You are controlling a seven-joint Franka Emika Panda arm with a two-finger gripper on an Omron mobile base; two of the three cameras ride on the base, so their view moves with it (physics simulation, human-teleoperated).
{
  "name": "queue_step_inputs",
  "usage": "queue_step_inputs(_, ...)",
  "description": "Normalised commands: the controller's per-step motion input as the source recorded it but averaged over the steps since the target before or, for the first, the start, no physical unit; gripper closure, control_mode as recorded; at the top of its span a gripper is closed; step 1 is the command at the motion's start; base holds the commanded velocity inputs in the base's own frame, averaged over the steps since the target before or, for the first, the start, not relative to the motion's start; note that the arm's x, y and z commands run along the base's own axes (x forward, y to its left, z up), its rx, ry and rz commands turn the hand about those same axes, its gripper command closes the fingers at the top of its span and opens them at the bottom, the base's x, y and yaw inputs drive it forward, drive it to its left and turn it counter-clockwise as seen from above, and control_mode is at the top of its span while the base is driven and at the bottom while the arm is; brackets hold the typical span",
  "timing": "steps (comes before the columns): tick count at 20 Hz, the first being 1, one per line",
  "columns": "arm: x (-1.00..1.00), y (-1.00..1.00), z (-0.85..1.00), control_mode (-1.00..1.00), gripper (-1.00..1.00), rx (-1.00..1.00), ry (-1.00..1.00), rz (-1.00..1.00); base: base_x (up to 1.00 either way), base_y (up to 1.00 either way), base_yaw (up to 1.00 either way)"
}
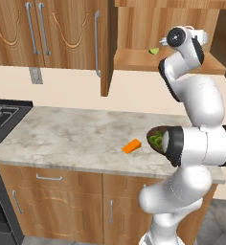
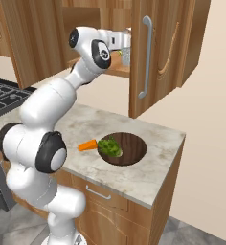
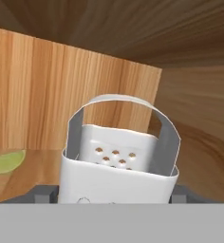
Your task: Pick the cheese from the fridge and the cheese grater from the cabinet and place them next to the salad bowl.
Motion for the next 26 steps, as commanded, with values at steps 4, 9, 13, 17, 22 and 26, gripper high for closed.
queue_step_inputs(4, -0.71, 0.62, 0.04, -1.0, 1.0, 0.0, -0.04, 0.0, 0.0, 0.0, 0.0)
queue_step_inputs(9, -0.64, 0.53, 0.06, -1.0, 1.0, 0.05, 0.0, 0.0, 0.0, 0.0, 0.0)
queue_step_inputs(13, -0.76, 0.51, 0.08, -1.0, 1.0, 0.06, 0.0, 0.0, 0.0, 0.0, 0.0)
queue_step_inputs(17, -0.96, 0.35, 0.01, -1.0, 1.0, 0.01, 0.01, 0.0, 0.0, 0.0, 0.0)
queue_step_inputs(22, -1.0, 0.36, -0.07, -1.0, 1.0, 0.0, 0.0, 0.0, 0.0, 0.0, 0.0)
queue_step_inputs(26, -0.65, 0.38, -0.28, -1.0, 1.0, 0.03, 0.0, -0.02, 0.0, 0.0, 0.0)
